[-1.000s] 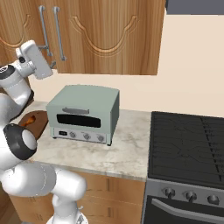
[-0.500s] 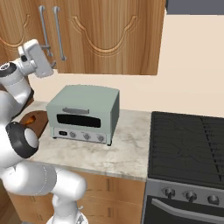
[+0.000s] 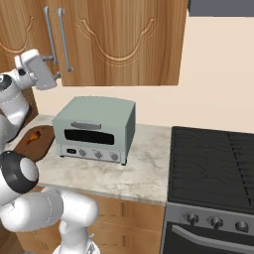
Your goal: Open the cabinet, retrieve the rolling pin, and place it next to the meat on the cutting board to prepare for tenderizing.
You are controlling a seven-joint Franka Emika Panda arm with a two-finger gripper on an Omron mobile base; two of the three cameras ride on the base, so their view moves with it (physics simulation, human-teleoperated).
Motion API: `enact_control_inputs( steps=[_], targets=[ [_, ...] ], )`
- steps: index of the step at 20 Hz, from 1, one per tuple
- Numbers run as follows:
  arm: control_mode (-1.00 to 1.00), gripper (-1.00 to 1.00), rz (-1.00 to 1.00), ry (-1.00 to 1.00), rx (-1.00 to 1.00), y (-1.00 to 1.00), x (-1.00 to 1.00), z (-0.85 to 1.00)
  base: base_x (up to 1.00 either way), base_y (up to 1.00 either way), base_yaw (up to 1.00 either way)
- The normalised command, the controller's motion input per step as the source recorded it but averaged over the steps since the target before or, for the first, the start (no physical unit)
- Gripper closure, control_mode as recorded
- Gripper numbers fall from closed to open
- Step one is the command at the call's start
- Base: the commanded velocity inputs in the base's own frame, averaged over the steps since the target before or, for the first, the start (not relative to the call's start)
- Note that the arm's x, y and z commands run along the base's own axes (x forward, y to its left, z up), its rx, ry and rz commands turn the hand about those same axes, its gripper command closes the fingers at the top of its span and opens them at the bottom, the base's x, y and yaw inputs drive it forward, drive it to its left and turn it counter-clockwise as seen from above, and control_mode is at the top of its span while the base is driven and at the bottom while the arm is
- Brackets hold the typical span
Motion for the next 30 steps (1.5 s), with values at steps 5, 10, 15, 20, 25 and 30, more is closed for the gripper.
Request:
enact_control_inputs(
  steps=[5, 10, 15, 20, 25, 30],
  targets=[
    [-1.0, -1.0, -0.02, -0.07, 0.07, -0.64, -0.9, 0.0, 0.0, 0.0, 0.0],
    [-1.0, -1.0, -0.04, -0.01, 0.08, -0.75, -0.76, 0.0, 0.0, 0.0, 0.0],
    [-1.0, -1.0, -0.02, -0.01, 0.09, -0.85, -0.66, 0.0, 0.0, 0.0, 0.0],
    [-1.0, -1.0, 0.0, 0.0, 0.1, -0.95, -0.63, 0.0, 0.0, 0.0, 0.0],
    [-1.0, -1.0, 0.0, 0.0, 0.1, -1.0, -0.64, 0.0, 0.0, 0.0, 0.0],
    [-1.0, -1.0, 0.0, 0.0, 0.09, -1.0, -0.62, 0.0, 0.0, 0.0, 0.0]
  ],
)
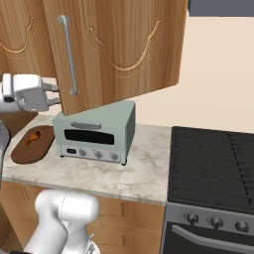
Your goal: Open the cabinet, retrieve the rolling pin, and place it next to the meat on the cutting board to prepare for tenderizing.
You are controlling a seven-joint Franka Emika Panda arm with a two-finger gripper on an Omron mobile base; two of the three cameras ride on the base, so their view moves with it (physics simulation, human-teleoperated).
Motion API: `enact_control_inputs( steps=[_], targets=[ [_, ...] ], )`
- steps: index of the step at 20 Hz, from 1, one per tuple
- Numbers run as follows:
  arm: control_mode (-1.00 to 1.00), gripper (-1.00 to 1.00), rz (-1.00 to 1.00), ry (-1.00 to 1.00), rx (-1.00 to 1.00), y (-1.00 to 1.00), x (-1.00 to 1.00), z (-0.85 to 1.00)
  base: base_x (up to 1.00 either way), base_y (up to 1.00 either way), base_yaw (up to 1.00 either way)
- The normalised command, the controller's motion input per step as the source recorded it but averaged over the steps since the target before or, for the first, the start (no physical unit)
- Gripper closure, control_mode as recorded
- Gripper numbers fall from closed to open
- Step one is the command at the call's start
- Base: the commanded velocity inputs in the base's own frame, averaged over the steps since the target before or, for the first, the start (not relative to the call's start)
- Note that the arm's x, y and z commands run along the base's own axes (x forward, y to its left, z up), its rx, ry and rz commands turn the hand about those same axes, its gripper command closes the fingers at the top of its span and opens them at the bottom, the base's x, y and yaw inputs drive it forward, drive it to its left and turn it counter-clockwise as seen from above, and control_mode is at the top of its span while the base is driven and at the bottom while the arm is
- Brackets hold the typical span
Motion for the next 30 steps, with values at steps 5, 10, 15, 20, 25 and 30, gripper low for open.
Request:
enact_control_inputs(
  steps=[5, 10, 15, 20, 25, 30],
  targets=[
    [-1.0, -1.0, 0.0, 0.0, 0.07, -1.0, -0.57, 0.0, 0.0, 0.0, 0.0],
    [-1.0, -1.0, 0.0, 0.0, 0.07, -1.0, -0.53, 0.0, 0.0, 0.0, 0.0],
    [-1.0, -1.0, 0.0, -0.01, 0.06, -1.0, -0.49, 0.0, 0.0, 0.0, 0.0],
    [-1.0, -1.0, 0.0, -0.03, 0.05, -0.85, -0.37, 0.0, 0.0, 0.0, 0.0],
    [-1.0, -1.0, 0.0, -0.03, 0.02, -0.5, -0.32, 0.0, 0.0, 0.0, 0.0],
    [-1.0, -1.0, 0.0, -0.04, 0.01, -0.17, -0.56, 0.0, 0.0, 0.0, 0.0]
  ],
)
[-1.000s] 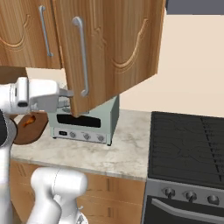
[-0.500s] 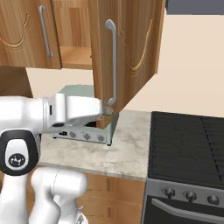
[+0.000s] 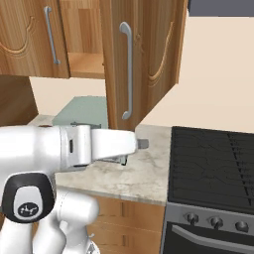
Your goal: Open the cabinet, retrieve the rolling pin, and place it next to the meat on the cutting board to prepare for tenderizing.
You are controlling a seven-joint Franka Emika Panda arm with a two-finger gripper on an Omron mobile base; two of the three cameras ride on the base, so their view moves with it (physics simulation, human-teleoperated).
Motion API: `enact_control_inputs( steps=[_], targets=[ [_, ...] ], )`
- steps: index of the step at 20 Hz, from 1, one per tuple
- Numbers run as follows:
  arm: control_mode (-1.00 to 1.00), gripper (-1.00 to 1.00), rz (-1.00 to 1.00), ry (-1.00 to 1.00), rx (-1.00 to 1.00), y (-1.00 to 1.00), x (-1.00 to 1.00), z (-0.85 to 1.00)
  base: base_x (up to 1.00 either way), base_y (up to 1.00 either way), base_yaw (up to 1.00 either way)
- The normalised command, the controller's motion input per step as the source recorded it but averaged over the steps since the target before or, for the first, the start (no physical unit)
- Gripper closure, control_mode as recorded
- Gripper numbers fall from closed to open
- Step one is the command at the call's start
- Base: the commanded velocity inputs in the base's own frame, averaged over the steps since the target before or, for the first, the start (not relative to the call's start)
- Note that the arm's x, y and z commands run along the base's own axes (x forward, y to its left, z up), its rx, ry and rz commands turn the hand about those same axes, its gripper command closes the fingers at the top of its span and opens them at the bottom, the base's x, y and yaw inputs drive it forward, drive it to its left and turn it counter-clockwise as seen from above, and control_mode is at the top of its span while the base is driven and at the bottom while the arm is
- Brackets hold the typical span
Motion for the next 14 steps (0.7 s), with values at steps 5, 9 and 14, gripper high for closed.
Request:
enact_control_inputs(
  steps=[5, 9, 14],
  targets=[
    [-1.0, -1.0, 0.0, -0.09, 0.0, 0.36, -0.94, -0.03, 0.0, 0.0, 0.0],
    [-1.0, -1.0, -0.01, -0.01, 0.0, 0.71, -0.44, 0.0, 0.0, 0.0, 0.0],
    [-1.0, -1.0, 0.0, -0.01, 0.0, 0.89, -0.03, 0.0, 0.0, 0.0, 0.0]
  ],
)
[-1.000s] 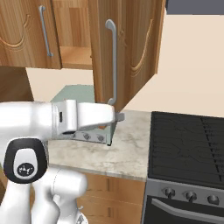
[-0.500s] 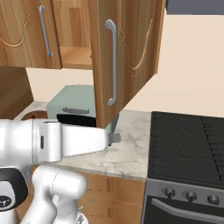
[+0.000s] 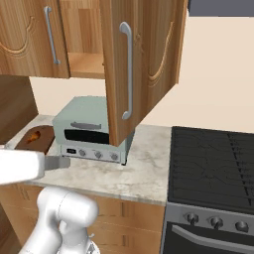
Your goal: Open the cabinet, retrieve the rolling pin, and place it next to the meat on the cutting board to prepare for tenderizing.
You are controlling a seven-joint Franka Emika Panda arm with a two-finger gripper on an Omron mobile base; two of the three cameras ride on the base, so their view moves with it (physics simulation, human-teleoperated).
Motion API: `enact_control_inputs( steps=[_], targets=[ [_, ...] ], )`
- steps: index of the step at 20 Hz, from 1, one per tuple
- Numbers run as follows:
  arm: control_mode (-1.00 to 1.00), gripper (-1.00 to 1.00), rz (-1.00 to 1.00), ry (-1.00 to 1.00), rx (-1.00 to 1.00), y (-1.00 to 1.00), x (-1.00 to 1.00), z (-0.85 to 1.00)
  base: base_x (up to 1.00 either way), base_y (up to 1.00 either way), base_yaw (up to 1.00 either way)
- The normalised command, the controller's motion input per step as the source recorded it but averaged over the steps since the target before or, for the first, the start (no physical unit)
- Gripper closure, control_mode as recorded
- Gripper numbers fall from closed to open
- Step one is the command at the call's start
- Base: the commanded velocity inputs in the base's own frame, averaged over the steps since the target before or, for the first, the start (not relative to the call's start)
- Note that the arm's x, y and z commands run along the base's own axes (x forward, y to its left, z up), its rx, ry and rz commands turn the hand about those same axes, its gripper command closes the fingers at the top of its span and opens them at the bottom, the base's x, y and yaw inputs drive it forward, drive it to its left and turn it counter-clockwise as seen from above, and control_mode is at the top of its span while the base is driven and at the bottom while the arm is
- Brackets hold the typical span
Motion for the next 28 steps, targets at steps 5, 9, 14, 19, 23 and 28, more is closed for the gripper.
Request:
enact_control_inputs(
  steps=[5, 9, 14, 19, 23, 28],
  targets=[
    [-1.0, -1.0, 0.0, 0.0, 0.0, 0.66, 0.13, 0.0, 0.0, 0.0, 0.0],
    [-1.0, -1.0, 0.0, 0.0, 0.0, 0.37, 0.43, 0.0, 0.0, 0.0, 0.0],
    [-1.0, -1.0, 0.0, 0.0, 0.0, 0.46, 0.43, 0.0, 0.0, 0.0, 0.0],
    [-1.0, -1.0, 0.02, -0.03, 0.0, 0.53, 0.42, 0.0, 0.0, 0.0, 0.0],
    [-1.0, -1.0, 0.1, -0.16, 0.0, 0.55, 0.22, 0.0, 0.0, 0.0, 0.0],
    [-1.0, -1.0, 0.18, -0.25, 0.0, 0.51, 0.12, 0.0, 0.0, 0.0, 0.0]
  ],
)
